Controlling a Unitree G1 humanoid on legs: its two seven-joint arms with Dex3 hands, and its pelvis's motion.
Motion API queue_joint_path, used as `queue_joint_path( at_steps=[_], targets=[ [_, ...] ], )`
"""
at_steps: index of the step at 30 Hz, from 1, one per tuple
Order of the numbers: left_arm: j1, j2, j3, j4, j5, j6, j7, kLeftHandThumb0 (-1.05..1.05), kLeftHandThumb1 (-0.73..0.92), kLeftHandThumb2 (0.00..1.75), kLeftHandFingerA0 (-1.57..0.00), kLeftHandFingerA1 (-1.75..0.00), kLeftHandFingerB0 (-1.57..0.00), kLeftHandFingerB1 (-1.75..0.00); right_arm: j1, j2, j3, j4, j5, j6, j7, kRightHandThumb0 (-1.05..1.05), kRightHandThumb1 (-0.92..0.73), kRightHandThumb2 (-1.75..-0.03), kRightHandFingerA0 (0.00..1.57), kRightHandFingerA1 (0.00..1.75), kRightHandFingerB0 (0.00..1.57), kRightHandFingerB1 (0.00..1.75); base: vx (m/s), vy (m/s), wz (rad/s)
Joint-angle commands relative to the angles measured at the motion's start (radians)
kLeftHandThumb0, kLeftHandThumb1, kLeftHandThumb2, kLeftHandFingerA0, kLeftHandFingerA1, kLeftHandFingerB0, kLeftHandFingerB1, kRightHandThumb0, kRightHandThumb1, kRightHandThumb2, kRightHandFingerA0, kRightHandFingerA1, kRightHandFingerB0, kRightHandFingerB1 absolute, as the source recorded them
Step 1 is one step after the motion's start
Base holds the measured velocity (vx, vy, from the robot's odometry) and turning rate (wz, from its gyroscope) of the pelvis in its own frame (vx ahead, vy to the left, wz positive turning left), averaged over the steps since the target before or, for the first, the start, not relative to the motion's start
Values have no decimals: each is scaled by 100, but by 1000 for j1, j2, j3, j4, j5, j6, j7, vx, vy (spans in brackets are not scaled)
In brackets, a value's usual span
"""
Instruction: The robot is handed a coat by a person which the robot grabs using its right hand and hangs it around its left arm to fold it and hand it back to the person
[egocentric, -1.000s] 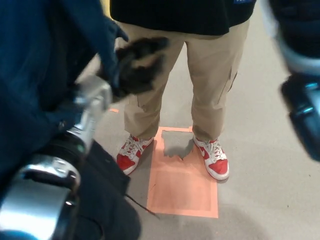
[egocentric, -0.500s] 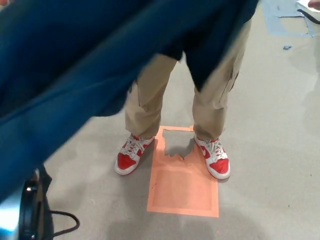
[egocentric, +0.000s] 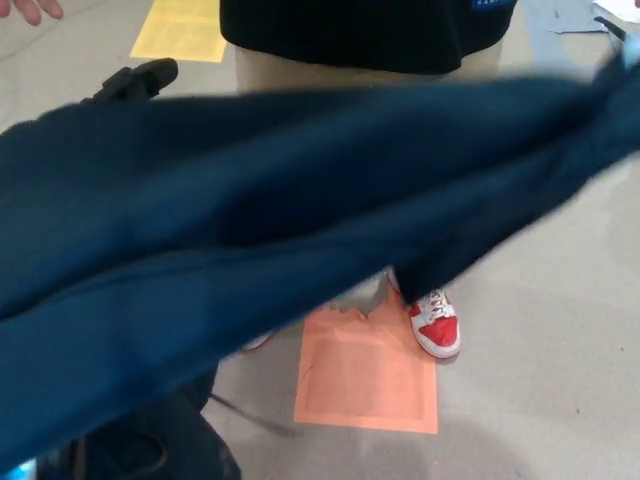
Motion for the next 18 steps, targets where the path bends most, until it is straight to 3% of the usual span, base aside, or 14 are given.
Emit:
queue_joint_path(
  at_steps=[1,2,3,4,5,6,7,10,12,18],
  targets=[
    [31,61,35,-23,4,-57,-18,-37,49,105,0,-47,0,-48,269,-112,130,253,-199,-268,-152,-24,-84,-66,77,141,84,112,0,0,0],
    [34,64,34,-29,7,-59,-18,-37,48,105,0,-47,0,-47,278,-154,215,343,-221,-254,-69,-40,-83,-64,77,56,75,52,0,0,0],
    [38,67,34,-38,6,-59,-25,-37,48,105,0,-47,0,-47,284,-191,302,408,-257,-238,-1,-65,-78,-64,45,40,42,36,0,0,0],
    [40,68,34,-41,5,-58,-28,-37,48,105,0,-47,0,-47,285,-202,331,425,-268,-235,11,-65,-78,-64,45,40,42,36,0,0,0],
    [43,69,35,-47,4,-55,-32,-36,49,106,0,-47,0,-47,291,-196,360,474,-252,-240,18,-71,-68,-61,32,37,24,31,0,0,0],
    [45,69,36,-55,2,-53,-35,-36,49,105,0,-47,0,-47,303,-186,397,515,-267,-225,-2,-37,-31,-92,1,48,0,47,0,0,0],
    [43,67,31,-58,8,-59,-35,-37,49,106,0,-47,0,-48,311,-186,415,533,-270,-228,-10,-74,-48,-86,6,41,5,26,0,0,0],
    [41,56,40,-74,-5,-46,-43,-36,49,105,0,-47,0,-48,306,-197,467,604,-255,-244,-10,-71,-48,-84,0,18,0,15,0,0,0],
    [38,57,41,-84,-4,-38,-44,-36,50,106,0,-47,0,-48,273,-205,505,661,-264,-239,-11,-88,-54,-88,0,3,0,2,0,0,0],
    [59,52,41,-122,4,-31,-55,-36,51,107,0,-47,0,-47,241,-219,557,807,-239,-298,-40,-85,-54,-85,0,0,0,0,0,0,0]
  ],
)
